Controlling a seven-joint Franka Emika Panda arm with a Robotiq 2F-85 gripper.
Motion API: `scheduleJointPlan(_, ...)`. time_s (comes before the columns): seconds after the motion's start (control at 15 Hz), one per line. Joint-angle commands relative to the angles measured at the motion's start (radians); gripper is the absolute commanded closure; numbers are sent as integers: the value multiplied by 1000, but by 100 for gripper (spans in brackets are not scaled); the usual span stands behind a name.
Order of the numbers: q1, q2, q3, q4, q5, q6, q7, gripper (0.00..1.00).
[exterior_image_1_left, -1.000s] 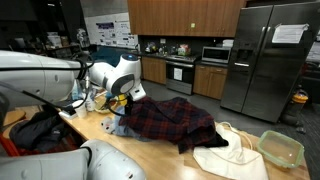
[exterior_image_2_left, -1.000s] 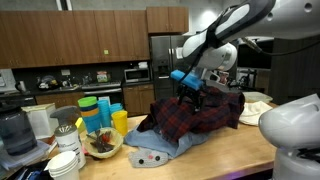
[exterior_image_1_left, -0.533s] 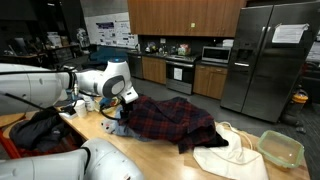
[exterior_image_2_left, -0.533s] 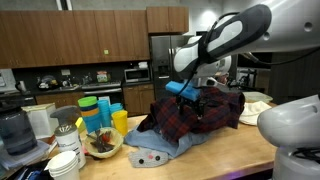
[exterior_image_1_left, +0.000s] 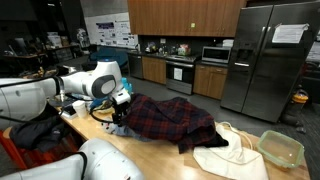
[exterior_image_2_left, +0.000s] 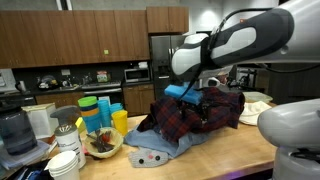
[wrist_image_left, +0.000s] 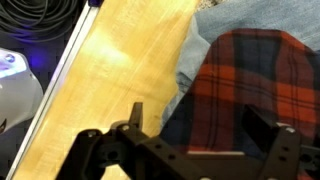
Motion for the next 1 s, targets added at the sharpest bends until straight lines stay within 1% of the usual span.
scheduleJointPlan(0.0, -32, -51, 61, -3, 44, -13, 4, 0)
scheduleJointPlan(0.4, -151, -16, 222, -1, 210, 83, 5, 0)
scheduleJointPlan(0.6, -217, -22, 279, -1, 277, 129, -12, 0)
scheduleJointPlan(0.67, -235, -25, 295, -1, 296, 145, -25, 25)
scheduleJointPlan(0.73, -250, -27, 308, 0, 313, 157, -34, 26)
scheduleJointPlan(0.87, -269, -32, 324, -5, 340, 175, -54, 39)
scheduleJointPlan(0.93, -276, -33, 330, -7, 351, 180, -62, 47)
